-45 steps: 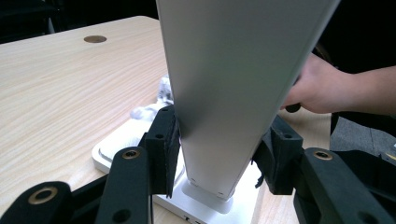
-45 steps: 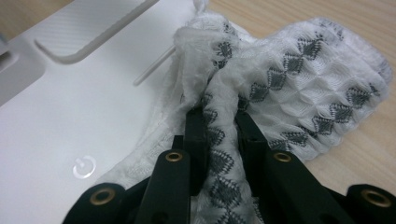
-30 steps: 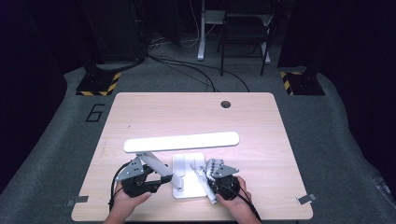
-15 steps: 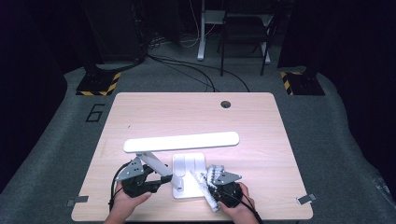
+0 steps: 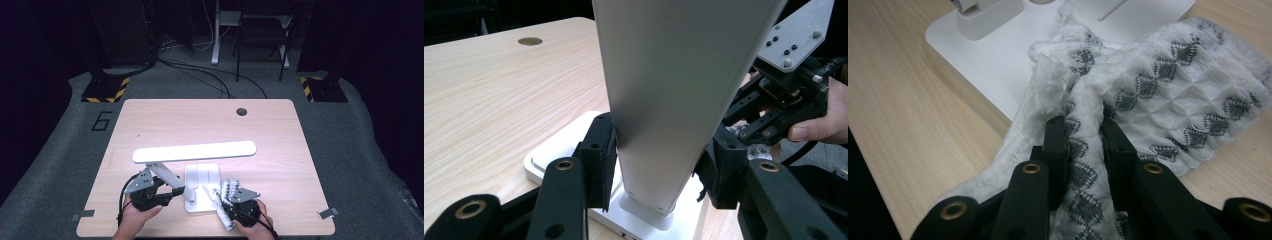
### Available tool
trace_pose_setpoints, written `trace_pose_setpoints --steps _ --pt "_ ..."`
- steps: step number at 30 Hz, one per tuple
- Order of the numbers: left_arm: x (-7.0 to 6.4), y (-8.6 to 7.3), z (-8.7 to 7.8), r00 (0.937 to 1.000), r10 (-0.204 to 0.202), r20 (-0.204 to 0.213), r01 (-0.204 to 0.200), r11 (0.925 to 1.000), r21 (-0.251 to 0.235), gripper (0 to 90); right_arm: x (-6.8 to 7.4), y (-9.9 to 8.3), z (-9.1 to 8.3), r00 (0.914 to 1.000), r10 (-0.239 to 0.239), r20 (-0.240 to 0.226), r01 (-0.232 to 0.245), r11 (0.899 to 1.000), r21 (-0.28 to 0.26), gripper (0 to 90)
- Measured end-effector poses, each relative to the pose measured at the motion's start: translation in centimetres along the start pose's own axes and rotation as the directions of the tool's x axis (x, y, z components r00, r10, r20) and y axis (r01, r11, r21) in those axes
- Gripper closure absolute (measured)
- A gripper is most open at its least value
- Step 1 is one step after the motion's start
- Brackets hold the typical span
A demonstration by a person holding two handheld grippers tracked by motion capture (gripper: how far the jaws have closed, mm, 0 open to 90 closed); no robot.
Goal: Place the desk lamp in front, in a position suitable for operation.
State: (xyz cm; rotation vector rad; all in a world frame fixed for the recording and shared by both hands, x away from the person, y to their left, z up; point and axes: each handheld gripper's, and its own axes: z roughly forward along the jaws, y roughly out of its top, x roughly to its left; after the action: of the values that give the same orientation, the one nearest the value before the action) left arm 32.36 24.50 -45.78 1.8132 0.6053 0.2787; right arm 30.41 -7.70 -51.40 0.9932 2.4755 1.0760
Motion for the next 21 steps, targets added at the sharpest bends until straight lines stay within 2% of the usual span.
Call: trace_pose_setpoints --steps 2,3,4,5,8,9,11,15,18,21 --pt "0.0 0.0 0.1 0.9999 -0.014 -0.007 0.014 0.9999 -0.01 54.8 -0.3 0.1 0.2 0.9999 -0.01 0.004 0.01 1.0 0.0 76.5" --pt "0.0 0.0 0.1 0.9999 -0.015 -0.006 0.015 0.9999 -0.008 54.8 -0.2 0.2 0.3 0.9999 0.012 0.005 -0.012 1.0 0.0 76.5" --pt "0.2 0.1 0.0 1.0 -0.008 0.0 0.008 0.9999 0.008 54.8 -0.3 0.3 0.3 1.0 0.004 0.004 -0.004 1.0 0.01 76.6" --pt "0.2 0.1 0.2 0.9998 -0.018 -0.011 0.018 0.9998 -0.007 54.8 -0.5 0.4 0.4 0.9999 -0.004 0.011 0.004 1.0 -0.001 76.6" --pt "0.6 0.1 0.3 0.9997 -0.022 -0.01 0.022 0.9997 -0.011 54.9 -0.9 0.7 0.7 0.9998 0.015 0.012 -0.015 1.0 -0.001 76.6" --pt "0.7 0.1 0.4 0.9998 -0.017 -0.012 0.017 0.9998 -0.007 54.9 -1.0 0.8 0.9 0.9991 0.042 0.008 -0.042 0.999 -0.005 76.6" --pt "1.0 0.2 0.5 0.9997 -0.019 -0.016 0.019 0.9998 -0.01 54.9 -1.3 1.0 1.1 0.9997 0.022 0.011 -0.022 1.0 0.0 76.6" --pt "1.3 0.2 0.6 0.9995 -0.026 -0.018 0.026 0.9995 -0.018 54.9 -1.6 1.4 1.3 0.9985 0.053 0.014 -0.053 0.999 0.004 76.5" --pt "1.2 0.2 0.6 0.9994 -0.028 -0.021 0.028 0.9994 -0.019 54.8 -1.7 1.6 1.0 0.9985 0.051 0.018 -0.05 0.999 -0.018 76.5" --pt "1.2 0.1 0.6 0.9991 -0.031 -0.028 0.03 0.9992 -0.024 54.9 -1.3 1.8 0.0 0.999 0.045 0.002 -0.044 0.997 -0.066 76.6"
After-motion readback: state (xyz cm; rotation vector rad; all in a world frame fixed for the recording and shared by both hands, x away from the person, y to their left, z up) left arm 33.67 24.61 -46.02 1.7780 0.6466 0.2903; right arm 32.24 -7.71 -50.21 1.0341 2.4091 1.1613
